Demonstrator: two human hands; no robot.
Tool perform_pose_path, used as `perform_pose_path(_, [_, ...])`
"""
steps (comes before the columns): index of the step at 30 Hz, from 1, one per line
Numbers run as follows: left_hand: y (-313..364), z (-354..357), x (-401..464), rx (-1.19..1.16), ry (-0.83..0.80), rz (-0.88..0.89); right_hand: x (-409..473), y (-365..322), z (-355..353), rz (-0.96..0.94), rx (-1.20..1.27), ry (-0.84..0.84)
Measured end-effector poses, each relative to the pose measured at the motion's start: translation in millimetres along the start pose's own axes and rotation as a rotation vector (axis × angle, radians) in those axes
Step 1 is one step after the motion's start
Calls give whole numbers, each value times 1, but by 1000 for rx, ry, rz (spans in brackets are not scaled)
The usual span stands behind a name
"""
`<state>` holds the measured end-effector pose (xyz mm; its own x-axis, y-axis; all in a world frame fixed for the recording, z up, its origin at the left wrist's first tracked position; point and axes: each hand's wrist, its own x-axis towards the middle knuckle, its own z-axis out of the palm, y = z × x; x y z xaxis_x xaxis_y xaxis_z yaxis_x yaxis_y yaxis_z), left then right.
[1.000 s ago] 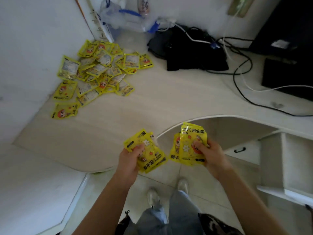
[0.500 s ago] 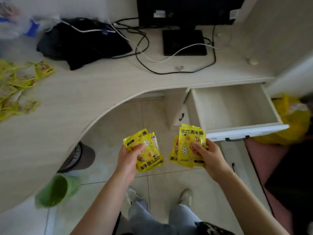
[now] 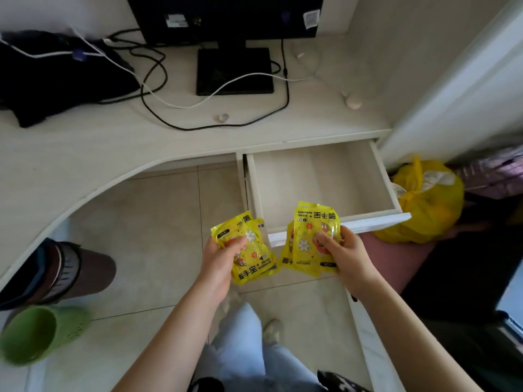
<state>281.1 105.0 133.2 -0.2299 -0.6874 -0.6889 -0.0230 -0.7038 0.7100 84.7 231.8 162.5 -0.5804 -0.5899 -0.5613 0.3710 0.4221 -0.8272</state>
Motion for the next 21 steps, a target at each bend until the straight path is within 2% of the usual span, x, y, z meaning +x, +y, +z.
perform_pose_path(9, [31, 56, 70, 61, 14, -40, 92, -38, -16, 1, -125, 82])
perform_pose_path(18, [33, 109, 140, 313, 110, -64, 189, -51, -14, 96, -272, 68])
perform_pose_path(21, [20, 129, 151, 432, 112, -73, 216, -43, -15, 137, -384, -2])
